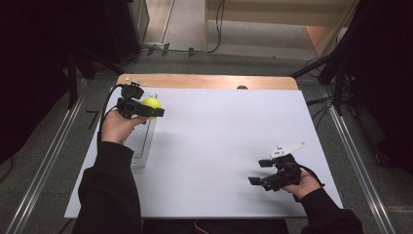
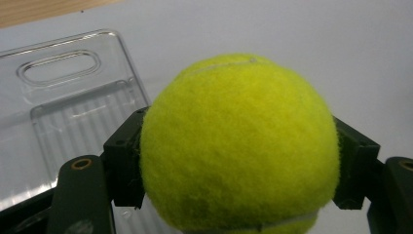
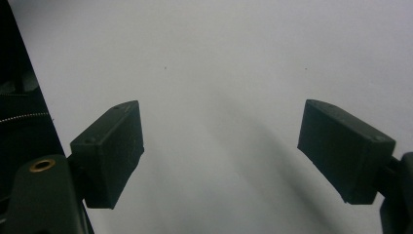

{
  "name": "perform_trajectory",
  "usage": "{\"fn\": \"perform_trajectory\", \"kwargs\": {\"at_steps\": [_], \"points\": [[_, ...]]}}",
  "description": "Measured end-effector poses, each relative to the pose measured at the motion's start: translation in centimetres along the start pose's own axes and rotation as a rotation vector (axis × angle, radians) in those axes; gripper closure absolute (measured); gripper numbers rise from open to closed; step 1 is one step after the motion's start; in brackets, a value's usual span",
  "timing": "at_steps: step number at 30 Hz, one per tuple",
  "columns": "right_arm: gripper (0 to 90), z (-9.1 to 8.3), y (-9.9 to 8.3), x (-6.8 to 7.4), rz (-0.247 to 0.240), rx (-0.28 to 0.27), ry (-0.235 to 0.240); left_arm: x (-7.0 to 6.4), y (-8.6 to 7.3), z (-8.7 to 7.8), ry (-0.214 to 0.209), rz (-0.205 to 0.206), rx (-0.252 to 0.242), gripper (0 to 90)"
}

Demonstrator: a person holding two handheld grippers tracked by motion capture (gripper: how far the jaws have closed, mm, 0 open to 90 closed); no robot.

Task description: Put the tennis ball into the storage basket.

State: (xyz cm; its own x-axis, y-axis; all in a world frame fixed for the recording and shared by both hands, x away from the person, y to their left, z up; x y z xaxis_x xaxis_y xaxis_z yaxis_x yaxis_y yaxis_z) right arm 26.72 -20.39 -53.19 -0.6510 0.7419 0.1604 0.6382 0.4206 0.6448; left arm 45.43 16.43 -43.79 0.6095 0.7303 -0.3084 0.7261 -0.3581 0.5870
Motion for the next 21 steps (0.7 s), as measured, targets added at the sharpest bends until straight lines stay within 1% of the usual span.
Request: {"fn": "perform_trajectory", "kwargs": {"at_steps": [9,15,21], "points": [[14.8,0.0,0.0,0.0,0.001,0.001,-0.001,1.3,-0.4,-0.7,0.024,-0.031,-0.022,26.6],[14.8,0.0,0.0,0.0,0.0,0.001,-0.001,1.9,-0.5,-1.3,0.05,-0.052,-0.039,26.6],[14.8,0.0,0.0,0.0,0.002,0.002,-0.001,2.5,-0.6,-1.5,0.093,-0.068,-0.044,26.6]]}}
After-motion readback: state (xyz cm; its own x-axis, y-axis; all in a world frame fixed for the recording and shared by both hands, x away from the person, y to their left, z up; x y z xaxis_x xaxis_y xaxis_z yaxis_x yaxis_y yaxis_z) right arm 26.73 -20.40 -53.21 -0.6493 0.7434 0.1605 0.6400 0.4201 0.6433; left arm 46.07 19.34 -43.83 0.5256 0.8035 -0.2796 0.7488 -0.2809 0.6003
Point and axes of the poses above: each handheld gripper's, and its own axes: z roughly forward along the jaws, y roughly out of its top, x roughly to its left, the point moved 7 cm from there along z, roughly forward along the jaws, and after that the axes turned 10 degrees about -y, right-handed, at the moved point
